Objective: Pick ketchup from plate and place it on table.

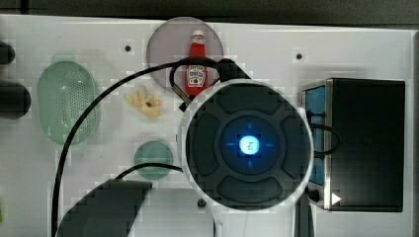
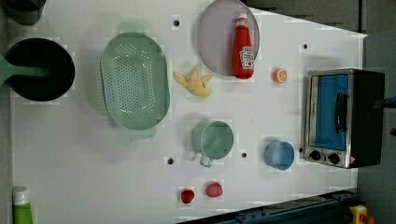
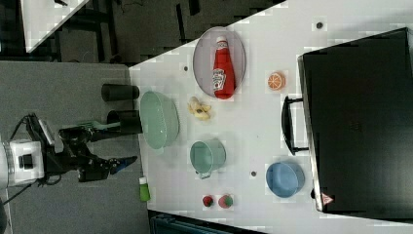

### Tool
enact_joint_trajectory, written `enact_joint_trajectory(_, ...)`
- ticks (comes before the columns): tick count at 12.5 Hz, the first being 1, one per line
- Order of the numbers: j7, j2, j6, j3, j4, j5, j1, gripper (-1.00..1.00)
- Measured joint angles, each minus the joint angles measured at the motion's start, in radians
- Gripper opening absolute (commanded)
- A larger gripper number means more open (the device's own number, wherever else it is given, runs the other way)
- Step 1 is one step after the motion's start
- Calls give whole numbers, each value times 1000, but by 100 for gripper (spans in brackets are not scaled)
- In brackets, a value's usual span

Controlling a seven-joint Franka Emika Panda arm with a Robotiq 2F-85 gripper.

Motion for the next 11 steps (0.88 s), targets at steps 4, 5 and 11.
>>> enact_joint_trajectory(4, -114, 108, 77, 11, -2, -3, -7, 100)
enact_joint_trajectory(5, -145, 152, 100, 20, 2, -6, -14, 100)
enact_joint_trajectory(11, -250, 367, 187, 28, -4, 3, -6, 100)
